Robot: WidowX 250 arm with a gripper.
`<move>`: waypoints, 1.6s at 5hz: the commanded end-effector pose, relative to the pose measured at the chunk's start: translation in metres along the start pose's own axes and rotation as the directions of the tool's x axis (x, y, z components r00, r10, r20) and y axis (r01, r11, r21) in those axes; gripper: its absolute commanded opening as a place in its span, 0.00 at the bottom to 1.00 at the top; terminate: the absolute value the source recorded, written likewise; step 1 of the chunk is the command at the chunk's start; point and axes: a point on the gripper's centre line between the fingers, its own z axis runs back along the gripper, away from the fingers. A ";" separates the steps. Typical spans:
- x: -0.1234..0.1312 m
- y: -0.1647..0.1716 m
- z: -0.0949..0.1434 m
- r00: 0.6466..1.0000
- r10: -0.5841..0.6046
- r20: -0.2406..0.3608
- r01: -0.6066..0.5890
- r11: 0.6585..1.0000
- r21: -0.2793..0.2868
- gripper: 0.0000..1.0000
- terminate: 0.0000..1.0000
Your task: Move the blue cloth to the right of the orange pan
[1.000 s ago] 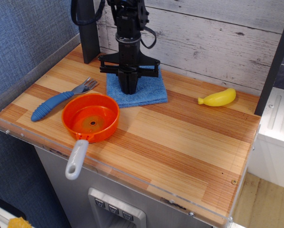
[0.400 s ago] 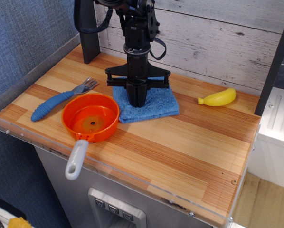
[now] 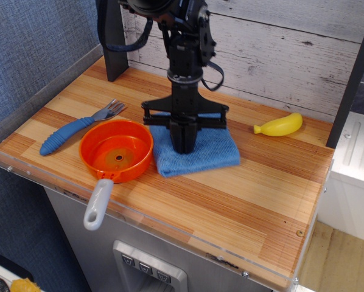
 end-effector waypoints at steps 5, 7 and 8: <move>-0.088 -0.035 0.008 0.982 -0.186 0.043 0.187 0.982 -0.012 0.00 0.00; -0.084 -0.035 0.015 0.969 -0.237 0.071 0.237 0.971 0.001 0.00 0.00; -0.075 -0.030 0.027 0.961 -0.257 0.098 0.261 0.965 -0.031 1.00 0.00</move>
